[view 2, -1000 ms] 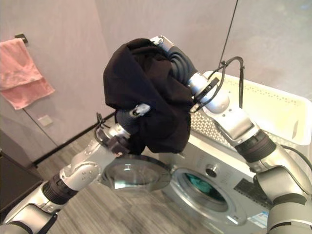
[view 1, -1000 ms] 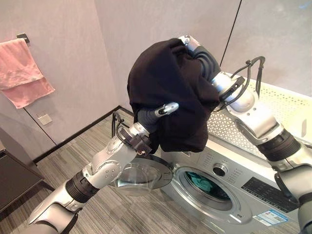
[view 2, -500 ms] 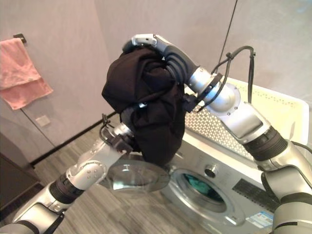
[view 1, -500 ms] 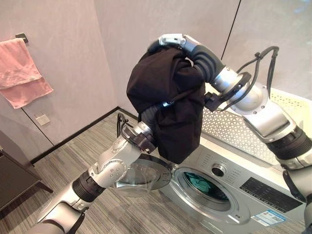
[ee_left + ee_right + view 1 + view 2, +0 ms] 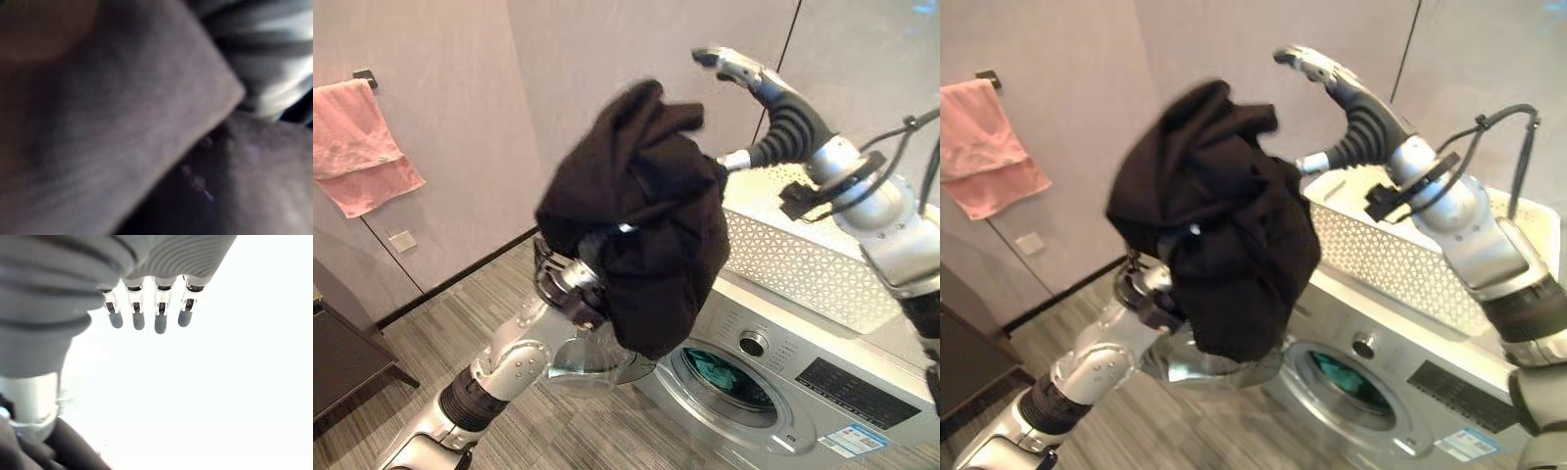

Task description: Grab the laundry basket,head to the washer,open it,put in the laundry and shut it.

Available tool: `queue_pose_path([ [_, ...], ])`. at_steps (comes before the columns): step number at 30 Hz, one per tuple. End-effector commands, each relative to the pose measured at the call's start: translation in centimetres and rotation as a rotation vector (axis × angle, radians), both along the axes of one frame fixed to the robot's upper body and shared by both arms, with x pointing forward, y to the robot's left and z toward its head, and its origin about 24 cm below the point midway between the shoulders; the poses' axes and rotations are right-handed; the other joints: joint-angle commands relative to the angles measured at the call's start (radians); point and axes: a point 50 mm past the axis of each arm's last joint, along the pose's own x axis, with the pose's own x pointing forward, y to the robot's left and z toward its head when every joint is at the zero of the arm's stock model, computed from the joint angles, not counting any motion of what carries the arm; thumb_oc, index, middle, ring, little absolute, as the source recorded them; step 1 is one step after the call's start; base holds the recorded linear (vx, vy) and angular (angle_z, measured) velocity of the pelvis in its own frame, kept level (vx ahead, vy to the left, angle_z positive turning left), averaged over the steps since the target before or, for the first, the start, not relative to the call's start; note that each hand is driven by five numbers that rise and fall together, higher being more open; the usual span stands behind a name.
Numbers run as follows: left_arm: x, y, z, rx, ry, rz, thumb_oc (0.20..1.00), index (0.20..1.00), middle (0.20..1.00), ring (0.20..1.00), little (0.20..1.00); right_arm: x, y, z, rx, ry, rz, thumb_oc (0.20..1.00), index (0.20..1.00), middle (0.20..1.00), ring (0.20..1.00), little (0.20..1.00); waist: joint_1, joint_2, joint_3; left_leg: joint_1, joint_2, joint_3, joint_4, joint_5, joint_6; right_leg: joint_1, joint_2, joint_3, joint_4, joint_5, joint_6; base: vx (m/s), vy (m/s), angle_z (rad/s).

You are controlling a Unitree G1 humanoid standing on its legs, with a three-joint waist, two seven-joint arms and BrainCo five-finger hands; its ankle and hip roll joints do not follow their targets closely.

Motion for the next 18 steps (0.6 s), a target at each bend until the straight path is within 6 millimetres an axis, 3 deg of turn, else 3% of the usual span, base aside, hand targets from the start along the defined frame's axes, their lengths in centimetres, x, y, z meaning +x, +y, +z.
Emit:
queue_pose_path([
  [1, -0.7, 1.0, 1.9, -0.015, -0.143, -0.006, 0.200, 0.200, 0.200, 0.200, 0.200, -1.6, -2.1, 3.5, 0.035, -0.218, -0.083, 1.000, 1.000, 1.000, 1.000, 1.000, 0.004, -0.032, -0.017, 0.053, 0.004, 0.047, 0.006, -0.052, 0.021, 0.003, -0.053, 0.047, -0.001, 0.024, 0.038, 0.03, 0.008, -0.03],
  [2, -0.7, 1.0, 1.8, -0.013, -0.141, -0.008, 0.200, 0.200, 0.200, 0.200, 0.200, -1.6, -2.2, 3.4, 0.037, -0.216, -0.086, 1.000, 1.000, 1.000, 1.000, 1.000, 0.007, -0.032, -0.019, 0.057, 0.007, 0.048, 0.006, -0.061, 0.020, 0.007, -0.050, 0.047, -0.001, 0.017, 0.040, -0.02, 0.027, -0.03],
  [3, -0.9, 1.6, 0.6, 0.014, -0.107, -0.003, 0.200, 0.200, 0.200, 0.200, 0.200, -3.1, -4.8, 3.4, 0.091, -0.280, -0.172, 1.000, 1.000, 1.000, 1.000, 1.000, -0.010, -0.032, -0.023, 0.060, 0.007, 0.058, 0.006, -0.064, 0.022, -0.004, -0.048, 0.059, -0.001, 0.021, 0.043, -0.03, 0.022, -0.05],
  [8, -1.9, 3.3, -2.2, 0.075, -0.020, 0.026, 0.200, 0.200, 0.200, 0.200, 0.200, -6.9, -9.7, 2.4, 0.218, -0.418, -0.361, 1.000, 1.000, 1.000, 1.000, 1.000, -0.040, -0.031, -0.022, 0.066, 0.009, 0.070, 0.006, -0.072, 0.026, -0.016, -0.043, 0.081, -0.001, 0.024, 0.045, -0.02, 0.017, -0.15],
  [9, -1.9, 3.2, -2.2, 0.076, -0.020, 0.023, 0.200, 0.200, 0.200, 0.200, 0.200, -7.0, -9.8, 2.4, 0.219, -0.418, -0.364, 1.000, 1.000, 1.000, 1.000, 1.000, -0.037, -0.035, -0.021, 0.062, 0.007, 0.070, 0.006, -0.063, 0.027, -0.020, -0.045, 0.081, -0.001, 0.032, 0.042, 0.03, 0.010, -0.13],
  [10, -2.1, 3.8, -2.8, 0.099, -0.003, 0.041, 0.200, 0.200, 0.200, 0.200, 0.200, -7.9, -11.2, 1.8, 0.234, -0.432, -0.434, 1.000, 1.000, 1.000, 1.000, 1.000, -0.048, -0.032, -0.022, 0.067, 0.010, 0.072, 0.006, -0.073, 0.027, -0.018, -0.042, 0.084, -0.001, 0.025, 0.046, 0.02, 0.034, -0.13],
  [11, -2.7, 5.1, -4.6, 0.157, 0.076, 0.066, 0.200, 0.200, 0.200, 0.200, 0.200, -9.7, -14.1, 1.0, 0.299, -0.485, -0.578, 1.000, 1.000, 1.000, 1.000, 1.000, -0.060, -0.035, -0.021, 0.081, 0.009, 0.078, 0.006, -0.086, 0.036, -0.016, -0.042, 0.093, -0.001, 0.025, 0.049, 0.04, 0.051, -0.18],
  [13, -2.9, 5.7, -5.4, 0.171, 0.116, 0.088, 0.200, 0.200, 0.200, 0.200, 0.200, -10.0, -15.3, 0.4, 0.323, -0.487, -0.642, 1.000, 1.000, 1.000, 1.000, 1.000, -0.063, -0.035, -0.021, 0.098, 0.005, 0.088, 0.006, -0.091, 0.045, -0.014, -0.044, 0.105, -0.001, 0.026, 0.050, 0.02, 0.048, -0.15],
  [15, -3.3, 7.1, -7.2, 0.222, 0.205, 0.124, 0.200, 0.200, 0.200, 0.200, 0.200, -10.2, -17.3, -1.2, 0.384, -0.470, -0.753, 1.000, 1.000, 1.000, 1.000, 1.000, -0.070, -0.050, 0.008, 0.063, -0.023, 0.110, 0.147, -0.134, 0.062, -0.019, -0.066, 0.141, -0.001, 0.050, 0.044, -0.04, 0.062, -0.30],
  [17, -3.5, 7.6, -7.9, 0.241, 0.241, 0.140, 0.200, 0.200, 0.200, 0.200, 0.200, -10.0, -17.9, -2.3, 0.421, -0.451, -0.796, 1.000, 1.000, 1.000, 1.000, 1.000, -0.067, -0.058, 0.033, 0.026, -0.041, 0.119, 0.224, -0.165, 0.070, -0.027, -0.079, 0.152, -0.001, 0.066, 0.046, -0.12, 0.092, -0.47],
  [18, -3.6, 8.1, -8.5, 0.268, 0.275, 0.150, 0.200, 0.200, 0.200, 0.200, 0.200, -10.1, -18.6, -3.6, 0.450, -0.416, -0.837, 1.000, 1.000, 1.000, 1.000, 1.000, -0.065, -0.060, 0.057, -0.015, -0.053, 0.130, 0.304, -0.209, 0.076, -0.034, -0.095, 0.157, 0.007, 0.073, 0.053, -0.27, 0.204, -0.23],
])
